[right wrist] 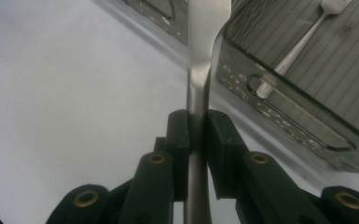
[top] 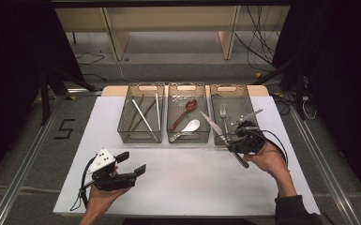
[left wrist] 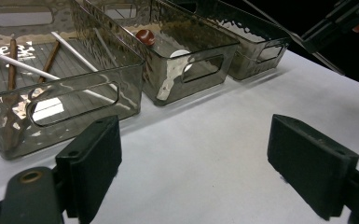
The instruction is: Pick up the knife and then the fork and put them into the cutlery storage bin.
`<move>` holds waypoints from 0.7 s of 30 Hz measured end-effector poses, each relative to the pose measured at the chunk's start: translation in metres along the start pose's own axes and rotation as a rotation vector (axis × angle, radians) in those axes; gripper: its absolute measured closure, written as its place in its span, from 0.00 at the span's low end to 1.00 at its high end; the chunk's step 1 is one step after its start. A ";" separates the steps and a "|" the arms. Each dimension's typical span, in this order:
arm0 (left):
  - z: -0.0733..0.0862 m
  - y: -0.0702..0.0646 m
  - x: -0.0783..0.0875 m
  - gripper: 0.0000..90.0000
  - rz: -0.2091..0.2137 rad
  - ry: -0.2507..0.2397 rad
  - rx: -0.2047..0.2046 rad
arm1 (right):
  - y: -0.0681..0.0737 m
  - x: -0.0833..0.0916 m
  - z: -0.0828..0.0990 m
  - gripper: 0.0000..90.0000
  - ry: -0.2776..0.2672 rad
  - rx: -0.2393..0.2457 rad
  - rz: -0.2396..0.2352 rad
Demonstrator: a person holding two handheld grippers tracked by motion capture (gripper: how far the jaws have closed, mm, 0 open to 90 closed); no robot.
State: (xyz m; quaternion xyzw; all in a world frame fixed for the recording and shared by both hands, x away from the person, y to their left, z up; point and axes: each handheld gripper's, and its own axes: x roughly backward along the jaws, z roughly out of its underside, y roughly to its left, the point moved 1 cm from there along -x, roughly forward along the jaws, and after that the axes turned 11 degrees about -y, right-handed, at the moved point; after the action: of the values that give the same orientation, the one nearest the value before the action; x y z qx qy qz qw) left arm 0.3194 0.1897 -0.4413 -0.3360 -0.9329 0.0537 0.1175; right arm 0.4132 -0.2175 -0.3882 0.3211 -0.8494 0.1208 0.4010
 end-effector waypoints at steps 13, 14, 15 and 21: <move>0.000 0.000 0.000 0.19 -0.001 -0.003 0.001 | -0.011 -0.002 -0.026 0.89 -0.052 -0.031 0.008; 0.000 0.000 0.000 0.19 -0.001 -0.004 0.001 | -0.012 -0.002 -0.028 0.89 -0.058 -0.032 0.008; 0.000 0.000 0.000 0.19 -0.001 -0.004 0.000 | -0.012 -0.003 -0.030 0.89 -0.058 -0.036 0.007; 0.000 0.000 0.000 0.19 -0.001 -0.004 0.002 | -0.017 -0.005 -0.040 0.89 -0.059 -0.049 0.022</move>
State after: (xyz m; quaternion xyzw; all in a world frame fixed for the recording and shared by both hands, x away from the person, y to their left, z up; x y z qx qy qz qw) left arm 0.3193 0.1903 -0.4416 -0.3354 -0.9333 0.0554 0.1161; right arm 0.4505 -0.2104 -0.3670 0.3054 -0.8671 0.0946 0.3821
